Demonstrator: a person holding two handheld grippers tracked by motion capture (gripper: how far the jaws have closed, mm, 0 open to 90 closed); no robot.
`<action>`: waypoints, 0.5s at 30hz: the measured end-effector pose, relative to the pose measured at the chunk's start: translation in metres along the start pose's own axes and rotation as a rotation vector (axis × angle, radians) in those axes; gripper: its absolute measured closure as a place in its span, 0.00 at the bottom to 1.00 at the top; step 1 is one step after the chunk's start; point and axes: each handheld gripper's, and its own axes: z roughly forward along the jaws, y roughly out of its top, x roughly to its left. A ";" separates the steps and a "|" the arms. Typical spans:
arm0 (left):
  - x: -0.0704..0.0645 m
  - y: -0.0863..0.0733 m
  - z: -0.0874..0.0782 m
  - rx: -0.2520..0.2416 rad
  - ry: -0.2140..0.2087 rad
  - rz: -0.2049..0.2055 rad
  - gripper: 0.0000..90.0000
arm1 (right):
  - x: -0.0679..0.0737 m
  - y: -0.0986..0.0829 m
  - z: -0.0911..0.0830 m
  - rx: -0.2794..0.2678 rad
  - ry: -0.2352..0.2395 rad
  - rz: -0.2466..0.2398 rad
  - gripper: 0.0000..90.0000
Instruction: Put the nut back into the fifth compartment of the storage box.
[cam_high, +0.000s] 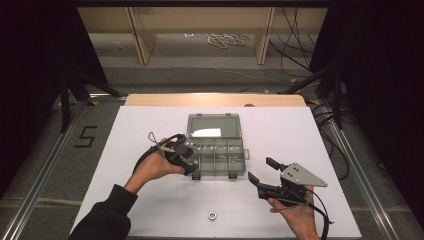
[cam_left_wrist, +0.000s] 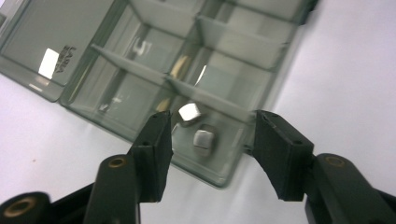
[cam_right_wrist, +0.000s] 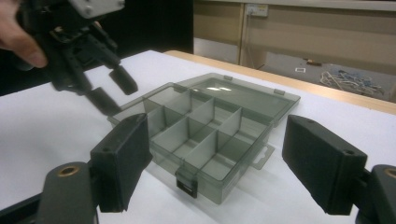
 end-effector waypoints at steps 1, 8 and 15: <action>-0.003 -0.001 -0.002 -0.011 -0.003 -0.009 0.50 | 0.000 0.000 0.000 -0.012 -0.006 -0.003 0.27; -0.027 -0.009 -0.016 -0.049 -0.003 0.023 0.42 | 0.001 0.001 0.000 -0.017 0.006 0.002 0.27; -0.052 -0.011 -0.024 -0.090 -0.011 0.049 0.37 | 0.000 0.001 0.002 -0.025 0.005 -0.001 0.27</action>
